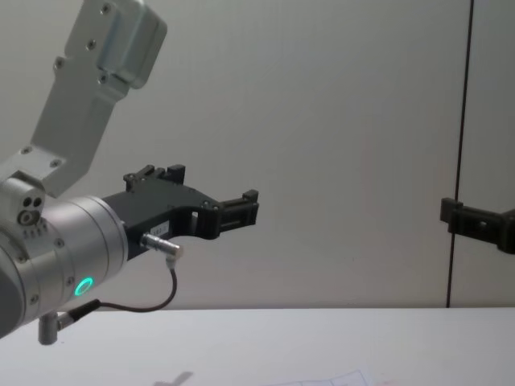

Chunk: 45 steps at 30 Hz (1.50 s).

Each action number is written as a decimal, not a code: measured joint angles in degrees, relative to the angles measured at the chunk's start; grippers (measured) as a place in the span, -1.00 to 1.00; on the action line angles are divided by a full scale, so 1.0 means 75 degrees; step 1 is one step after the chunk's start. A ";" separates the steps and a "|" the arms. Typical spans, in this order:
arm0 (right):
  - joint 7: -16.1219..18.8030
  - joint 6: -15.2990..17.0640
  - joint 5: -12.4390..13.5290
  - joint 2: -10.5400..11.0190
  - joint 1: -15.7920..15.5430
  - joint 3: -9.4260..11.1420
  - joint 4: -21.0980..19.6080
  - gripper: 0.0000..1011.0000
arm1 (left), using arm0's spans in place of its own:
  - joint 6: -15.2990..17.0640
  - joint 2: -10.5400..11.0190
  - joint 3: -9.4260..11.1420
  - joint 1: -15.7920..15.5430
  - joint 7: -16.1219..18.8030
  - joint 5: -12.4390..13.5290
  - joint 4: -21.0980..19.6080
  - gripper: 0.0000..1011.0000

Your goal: Use the one hand to pick up the stamp and affix it onto the A4 paper.

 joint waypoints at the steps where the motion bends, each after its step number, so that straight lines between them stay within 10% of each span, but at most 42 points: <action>1: 0.0000 0.0000 0.0000 0.0001 0.0000 0.0000 0.0000 0.98 | 0.0000 0.0000 0.0000 0.0000 0.0000 0.0000 0.0000 0.98; 27: -0.0005 0.0068 0.0048 0.0046 0.0006 0.0068 0.0032 0.98 | 0.0000 0.0000 0.0000 0.0000 -0.0001 0.0000 0.0000 0.98; 45: -0.0248 0.1301 0.0688 0.0491 -0.0058 0.0544 0.0184 0.98 | -0.0001 0.0000 0.0000 0.0000 -0.0001 0.0000 0.0000 0.98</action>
